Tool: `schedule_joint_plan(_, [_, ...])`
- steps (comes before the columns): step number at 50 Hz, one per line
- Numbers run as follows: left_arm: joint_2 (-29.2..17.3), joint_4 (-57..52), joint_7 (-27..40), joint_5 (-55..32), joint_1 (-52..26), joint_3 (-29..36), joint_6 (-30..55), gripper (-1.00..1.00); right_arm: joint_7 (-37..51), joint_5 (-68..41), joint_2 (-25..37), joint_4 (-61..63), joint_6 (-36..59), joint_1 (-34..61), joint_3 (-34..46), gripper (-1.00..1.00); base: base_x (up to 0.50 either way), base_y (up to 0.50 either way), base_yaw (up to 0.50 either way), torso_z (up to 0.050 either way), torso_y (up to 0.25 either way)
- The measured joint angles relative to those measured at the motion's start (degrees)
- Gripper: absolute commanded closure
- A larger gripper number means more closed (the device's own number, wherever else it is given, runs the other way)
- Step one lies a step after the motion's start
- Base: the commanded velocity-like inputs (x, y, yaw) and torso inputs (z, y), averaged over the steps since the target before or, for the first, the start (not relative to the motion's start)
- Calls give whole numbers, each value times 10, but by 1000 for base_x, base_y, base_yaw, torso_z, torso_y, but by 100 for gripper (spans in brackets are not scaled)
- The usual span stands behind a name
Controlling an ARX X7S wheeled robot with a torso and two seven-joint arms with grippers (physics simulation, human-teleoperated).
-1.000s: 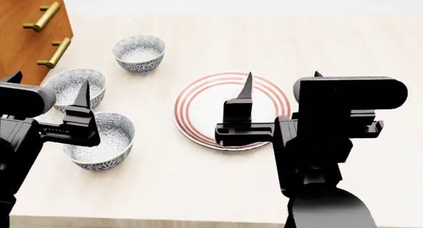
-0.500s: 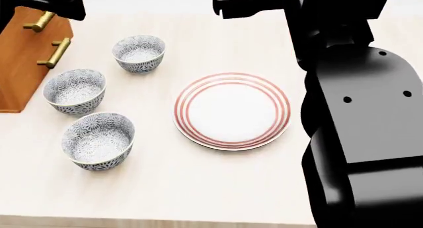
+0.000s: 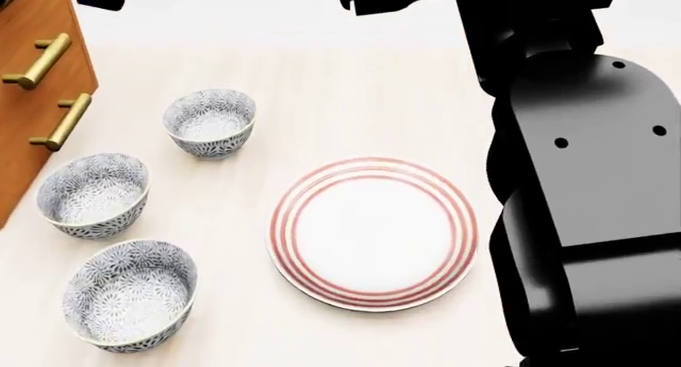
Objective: Put the bowl at the front on the plate.
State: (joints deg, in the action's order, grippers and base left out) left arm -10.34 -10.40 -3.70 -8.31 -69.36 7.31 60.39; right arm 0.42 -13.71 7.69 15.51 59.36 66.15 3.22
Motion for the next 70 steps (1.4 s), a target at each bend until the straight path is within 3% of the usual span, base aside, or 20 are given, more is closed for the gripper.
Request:
schedule_joint_plan(34, [-5,-14,11,-14,9,-9,14,-100,11,-16,8,4,-3,0,1,-100,329,0,0,0,0])
schedule_joint_plan(47, [35,-18,44,-59,3,-105,183,-100,16,-18,12,4,-15,-5,1,-100,0,0,0,0,0])
schedule_joint_plan(51, [32,-9,99,-124,7,-130,220,-100,18,-16,14,0,-21,-7,3,-100,0,0,0,0,0])
schedule_joint_plan(63, [-10,32,387,-460,33,-166,271,-100,23,-11,21,-11,-37,-7,10,-100,0,0,0,0,0])
schedule_joint_plan(70, [-27,43,515,-609,66,-163,277,-100,24,-11,24,-13,-43,-6,13,-100,0,0,0,0,0])
